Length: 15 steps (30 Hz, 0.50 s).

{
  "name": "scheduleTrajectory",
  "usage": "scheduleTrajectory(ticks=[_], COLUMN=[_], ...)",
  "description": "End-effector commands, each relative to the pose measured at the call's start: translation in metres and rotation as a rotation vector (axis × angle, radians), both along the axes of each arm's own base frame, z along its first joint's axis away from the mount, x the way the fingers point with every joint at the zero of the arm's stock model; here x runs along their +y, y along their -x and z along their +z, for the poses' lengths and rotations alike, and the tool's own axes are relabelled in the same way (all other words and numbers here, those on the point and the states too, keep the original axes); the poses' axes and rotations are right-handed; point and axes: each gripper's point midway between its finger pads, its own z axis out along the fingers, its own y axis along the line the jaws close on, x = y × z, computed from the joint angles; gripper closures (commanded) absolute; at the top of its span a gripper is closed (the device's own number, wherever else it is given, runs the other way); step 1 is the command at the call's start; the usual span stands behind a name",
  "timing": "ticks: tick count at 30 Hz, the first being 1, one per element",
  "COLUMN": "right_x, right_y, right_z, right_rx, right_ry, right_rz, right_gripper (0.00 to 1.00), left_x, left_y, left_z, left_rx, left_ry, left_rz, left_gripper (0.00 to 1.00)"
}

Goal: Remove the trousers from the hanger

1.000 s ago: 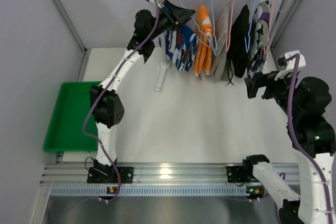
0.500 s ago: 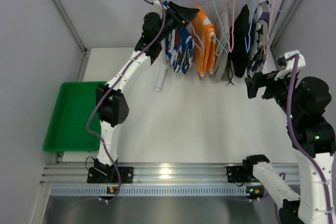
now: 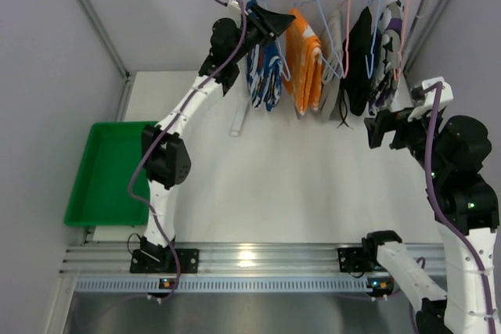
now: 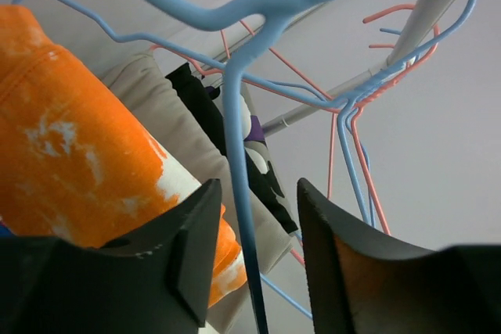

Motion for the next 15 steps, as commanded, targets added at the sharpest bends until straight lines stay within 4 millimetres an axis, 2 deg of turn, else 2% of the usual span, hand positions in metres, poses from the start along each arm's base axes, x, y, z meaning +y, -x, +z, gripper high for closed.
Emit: scheduleTrajectory(ticks=[1, 3, 5, 6, 9, 10, 15], right_x=[-0.002, -0.002, -0.002, -0.002, -0.001, -0.001, 0.000], right_y=[0.003, 0.005, 0.006, 0.006, 0.005, 0.006, 0.005], right_z=[0.000, 0.002, 0.003, 0.002, -0.001, 0.000, -0.001], right_rx=[-0.007, -0.013, -0.015, -0.014, -0.009, -0.011, -0.007], right_ry=[-0.003, -0.003, -0.003, -0.001, -0.003, -0.003, -0.005], right_rz=[-0.006, -0.006, -0.003, -0.003, 0.001, 0.003, 0.006], right_gripper=[0.01, 0.00, 0.01, 0.01, 0.00, 0.01, 0.01], left_x=[0.027, 0.033, 0.037, 0.037, 0.034, 0.031, 0.022], left_y=[0.029, 0.025, 0.024, 0.024, 0.029, 0.031, 0.036], left_z=[0.060, 0.053, 0.047, 0.046, 0.049, 0.050, 0.053], left_rx=[-0.133, -0.114, -0.095, -0.093, -0.103, -0.104, -0.109], left_ry=[0.011, -0.002, -0.010, -0.013, -0.005, 0.003, 0.023], left_rz=[0.013, 0.012, 0.006, 0.001, -0.031, -0.053, -0.112], left_gripper=[0.49, 0.46, 0.49, 0.55, 0.63, 0.69, 0.80])
